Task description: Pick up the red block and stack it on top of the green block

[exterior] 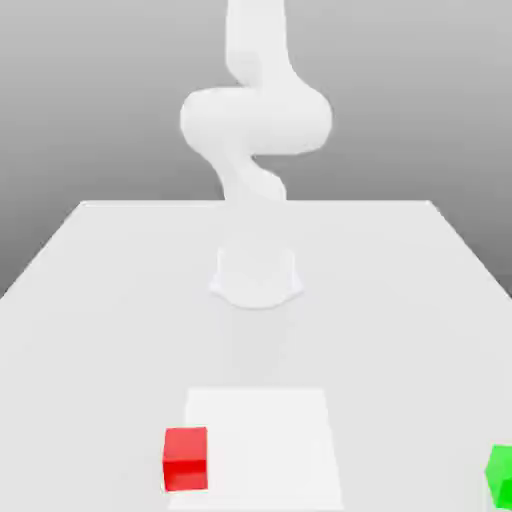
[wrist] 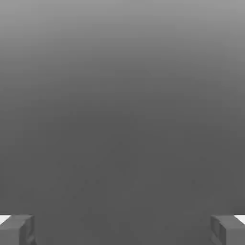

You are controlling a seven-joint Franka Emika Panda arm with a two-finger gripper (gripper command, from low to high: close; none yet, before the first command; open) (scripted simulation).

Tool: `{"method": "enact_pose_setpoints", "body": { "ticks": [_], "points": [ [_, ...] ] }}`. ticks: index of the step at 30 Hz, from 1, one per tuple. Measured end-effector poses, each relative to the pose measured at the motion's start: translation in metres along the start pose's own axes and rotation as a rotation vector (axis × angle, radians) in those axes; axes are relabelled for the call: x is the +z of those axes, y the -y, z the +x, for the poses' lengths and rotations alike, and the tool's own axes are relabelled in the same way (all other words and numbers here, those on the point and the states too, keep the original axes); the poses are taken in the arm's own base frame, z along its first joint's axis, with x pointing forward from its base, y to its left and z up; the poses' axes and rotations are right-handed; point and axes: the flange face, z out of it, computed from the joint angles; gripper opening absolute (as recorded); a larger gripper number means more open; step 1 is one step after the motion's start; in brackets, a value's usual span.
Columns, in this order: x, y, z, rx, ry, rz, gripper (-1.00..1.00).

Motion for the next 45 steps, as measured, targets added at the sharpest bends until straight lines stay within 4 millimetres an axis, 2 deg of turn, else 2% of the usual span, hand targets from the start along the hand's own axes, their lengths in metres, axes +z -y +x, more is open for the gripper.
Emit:
{"method": "enact_pose_setpoints", "body": {
  "ticks": [3, 7, 11, 15, 19, 23, 28, 29, 36, 41, 43, 45],
  "points": [
    [0.065, -0.014, 0.002, -0.007, 0.076, -0.057, 0.0],
    [0.145, -0.04, -0.005, -0.016, 0.17, -0.134, 0.0],
    [0.218, -0.074, -0.021, -0.024, 0.258, -0.213, 0.0],
    [0.283, -0.116, -0.045, -0.034, 0.341, -0.297, 0.0],
    [0.337, -0.166, -0.074, -0.041, 0.419, -0.387, 0.0],
    [0.38, -0.22, -0.11, -0.058, 0.495, -0.48, 0.0],
    [0.426, -0.257, -0.141, -0.066, 0.516, -0.506, 0.0],
    [0.434, -0.263, -0.147, -0.065, 0.517, -0.507, -1.0],
    [0.436, -0.265, -0.149, -0.065, 0.518, -0.507, -1.0],
    [0.397, -0.238, -0.125, -0.068, 0.519, -0.506, -1.0],
    [0.401, -0.201, -0.138, -0.14, 0.539, -0.49, -1.0],
    [0.408, -0.157, -0.162, -0.233, 0.564, -0.468, -1.0]
  ]
}}
